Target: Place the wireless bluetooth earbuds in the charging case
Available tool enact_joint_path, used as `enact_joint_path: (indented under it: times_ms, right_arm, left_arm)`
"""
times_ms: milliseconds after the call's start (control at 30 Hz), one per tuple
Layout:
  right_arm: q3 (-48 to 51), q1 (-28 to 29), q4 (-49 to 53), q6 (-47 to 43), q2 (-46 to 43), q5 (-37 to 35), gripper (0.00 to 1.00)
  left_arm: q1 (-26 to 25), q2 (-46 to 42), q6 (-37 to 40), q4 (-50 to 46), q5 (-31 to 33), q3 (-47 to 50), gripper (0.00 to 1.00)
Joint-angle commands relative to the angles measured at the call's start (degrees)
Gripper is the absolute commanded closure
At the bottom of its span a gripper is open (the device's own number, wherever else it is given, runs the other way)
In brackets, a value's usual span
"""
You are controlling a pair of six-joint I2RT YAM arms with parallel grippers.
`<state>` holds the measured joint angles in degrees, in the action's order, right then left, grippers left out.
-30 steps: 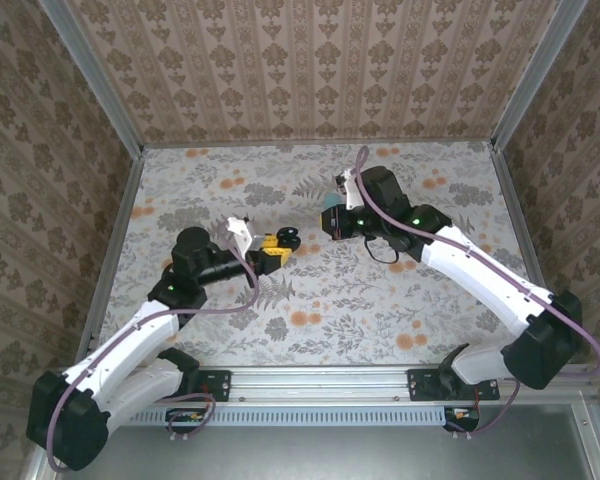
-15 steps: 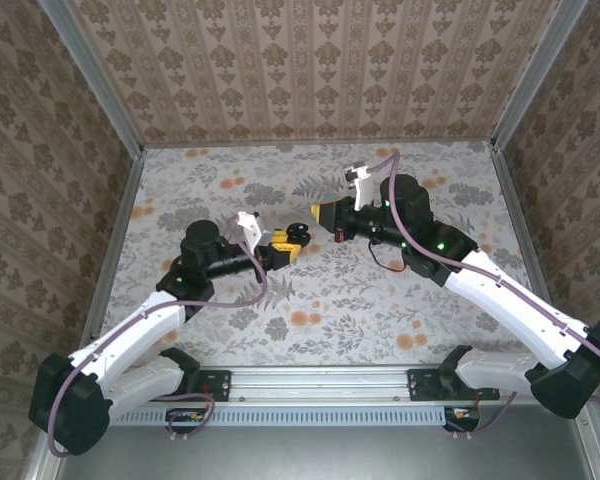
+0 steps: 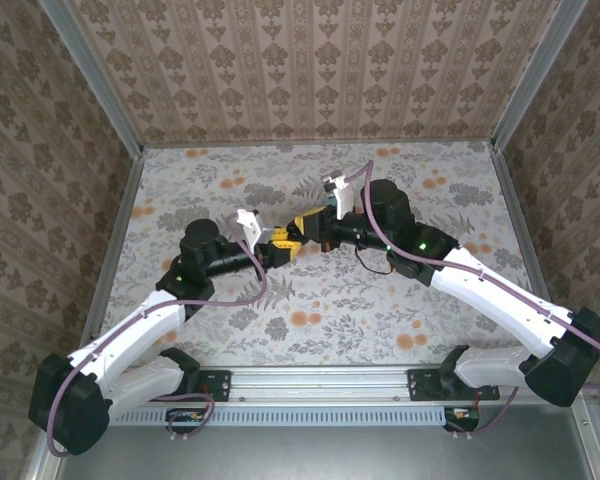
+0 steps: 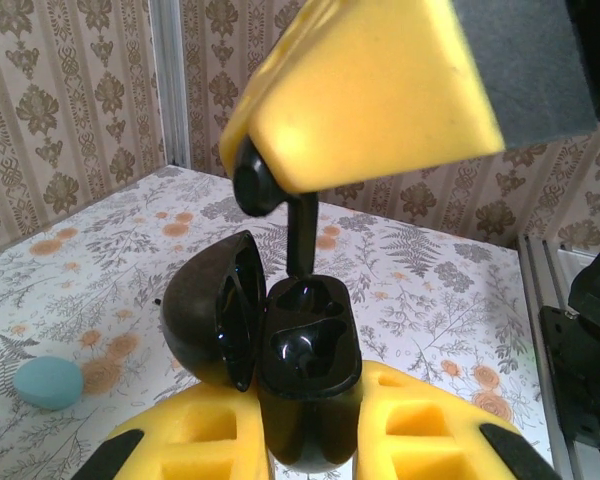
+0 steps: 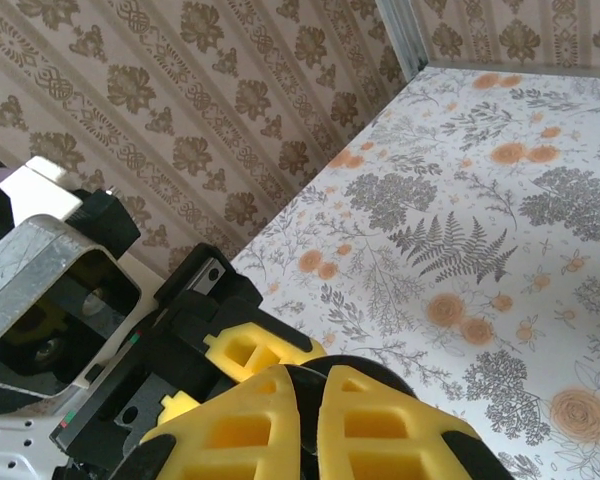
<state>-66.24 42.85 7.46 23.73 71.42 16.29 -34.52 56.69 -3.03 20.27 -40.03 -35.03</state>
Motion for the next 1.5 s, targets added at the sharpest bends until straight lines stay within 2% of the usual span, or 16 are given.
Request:
enact_joint_path:
  times_ms: [0,967,1333,1467]
  right_arm:
    - [-0.28,0.81,-1.62,-2.08,0.13,1.38,0.91]
    - [2.65,1.58,-0.89,-3.44,1.2,0.26,0.92]
    - [4.13,1.62,-3.3,-3.64,0.57,2.74,0.9]
    - [4.34,1.54,-2.98,-3.69,0.38,2.39,0.87]
  left_arm:
    - [-0.46,0.09,-1.1,2.41,0.44,-1.53,1.0]
    - [-0.46,-1.57,-1.95,3.09,2.06,-1.1,1.0]
    - [-0.46,-1.58,-2.15,3.12,2.06,-1.07,1.0]
    - [-0.46,-1.57,-2.15,3.05,2.15,-0.99,1.0]
